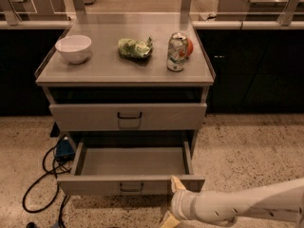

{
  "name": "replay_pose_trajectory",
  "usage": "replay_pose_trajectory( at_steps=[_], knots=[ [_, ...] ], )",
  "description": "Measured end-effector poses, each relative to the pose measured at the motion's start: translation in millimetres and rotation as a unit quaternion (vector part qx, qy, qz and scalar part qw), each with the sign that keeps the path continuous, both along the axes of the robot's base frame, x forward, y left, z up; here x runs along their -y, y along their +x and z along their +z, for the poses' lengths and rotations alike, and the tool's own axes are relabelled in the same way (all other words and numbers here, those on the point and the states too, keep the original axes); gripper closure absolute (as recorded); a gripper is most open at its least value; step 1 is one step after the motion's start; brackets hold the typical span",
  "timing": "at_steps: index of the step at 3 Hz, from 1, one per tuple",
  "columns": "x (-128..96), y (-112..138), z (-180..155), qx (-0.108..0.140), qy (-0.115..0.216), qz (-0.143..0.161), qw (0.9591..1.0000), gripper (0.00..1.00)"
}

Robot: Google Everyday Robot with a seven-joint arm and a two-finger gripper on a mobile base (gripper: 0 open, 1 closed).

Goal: Open middle drawer

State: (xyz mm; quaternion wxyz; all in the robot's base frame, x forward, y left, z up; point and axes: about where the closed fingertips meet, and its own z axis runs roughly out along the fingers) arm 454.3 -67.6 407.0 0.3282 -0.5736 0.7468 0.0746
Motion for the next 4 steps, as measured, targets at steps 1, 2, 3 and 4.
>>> replay_pose_trajectory(
  at_steps=[1,2,3,4],
  knots=[
    [0,0,0,0.000,0.000,0.000,1.0000,0.00],
    [-2,24,4,-0.002,-0.006,0.010,0.9999,0.00],
    [2,51,-8,-0.025,-0.004,0.024,0.9994,0.00],
    [7,57,-17,-0.049,0.004,0.027,0.9984,0.00]
  ],
)
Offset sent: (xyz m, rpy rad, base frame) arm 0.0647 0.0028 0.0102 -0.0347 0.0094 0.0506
